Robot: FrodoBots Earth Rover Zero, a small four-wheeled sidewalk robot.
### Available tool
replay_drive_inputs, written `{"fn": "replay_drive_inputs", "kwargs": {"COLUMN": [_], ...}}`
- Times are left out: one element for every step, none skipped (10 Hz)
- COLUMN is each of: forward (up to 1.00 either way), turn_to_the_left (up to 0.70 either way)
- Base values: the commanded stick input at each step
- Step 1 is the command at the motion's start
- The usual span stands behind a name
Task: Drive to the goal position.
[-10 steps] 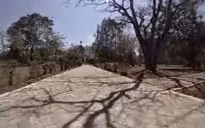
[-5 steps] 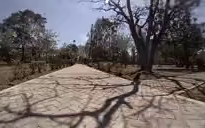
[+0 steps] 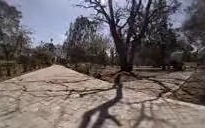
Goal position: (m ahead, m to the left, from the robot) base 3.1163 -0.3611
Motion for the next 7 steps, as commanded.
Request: {"fn": "replay_drive_inputs", "kwargs": {"forward": [0.85, 0.85, 0.85, 0.85, 0.85, 0.85, 0.85], "turn_to_the_left": [0.00, 0.00, 0.00, 0.00, 0.00, -0.05, -0.12]}}
